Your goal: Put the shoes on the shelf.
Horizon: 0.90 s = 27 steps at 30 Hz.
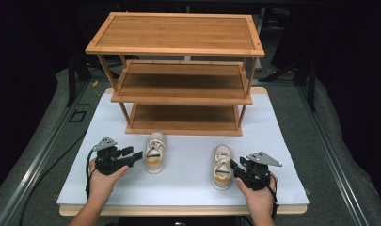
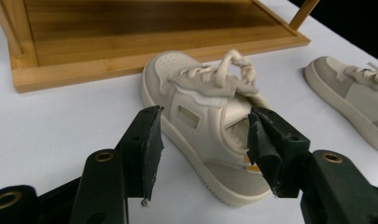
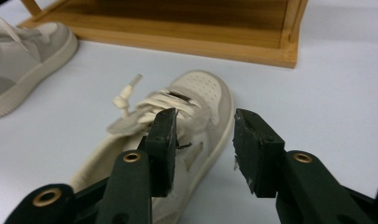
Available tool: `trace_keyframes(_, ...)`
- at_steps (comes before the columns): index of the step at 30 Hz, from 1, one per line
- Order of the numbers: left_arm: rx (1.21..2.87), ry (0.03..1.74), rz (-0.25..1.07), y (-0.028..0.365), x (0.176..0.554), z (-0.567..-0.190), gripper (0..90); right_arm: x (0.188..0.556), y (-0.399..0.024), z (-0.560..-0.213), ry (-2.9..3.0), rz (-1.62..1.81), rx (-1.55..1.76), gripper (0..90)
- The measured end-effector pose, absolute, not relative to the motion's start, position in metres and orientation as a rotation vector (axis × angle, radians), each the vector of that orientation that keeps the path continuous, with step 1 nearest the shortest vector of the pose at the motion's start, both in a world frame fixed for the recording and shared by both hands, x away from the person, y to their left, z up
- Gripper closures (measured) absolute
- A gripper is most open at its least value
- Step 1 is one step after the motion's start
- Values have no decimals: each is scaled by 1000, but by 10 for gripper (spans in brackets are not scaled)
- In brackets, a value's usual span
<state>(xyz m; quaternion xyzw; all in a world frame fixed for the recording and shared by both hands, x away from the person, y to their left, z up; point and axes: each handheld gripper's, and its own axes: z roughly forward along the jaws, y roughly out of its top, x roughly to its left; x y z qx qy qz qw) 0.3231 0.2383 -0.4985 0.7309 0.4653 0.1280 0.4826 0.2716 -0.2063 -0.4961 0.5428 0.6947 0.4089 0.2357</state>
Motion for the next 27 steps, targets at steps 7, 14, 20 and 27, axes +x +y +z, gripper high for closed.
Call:
trace_keyframes(7,1791,1125,313,231,326,-495,426,272,-202,-499,1908,1200,1473,549)
trace_keyframes(14,1802,1139,315,220,332,-496,410,273,-196,-505,1933,1191,1463,527)
trace_keyframes(20,1821,1155,310,211,338,-504,416,272,-196,-505,1913,1185,1457,527)
trace_keyframes(27,1843,1171,330,207,342,-512,425,276,-195,-514,1964,1153,1479,527)
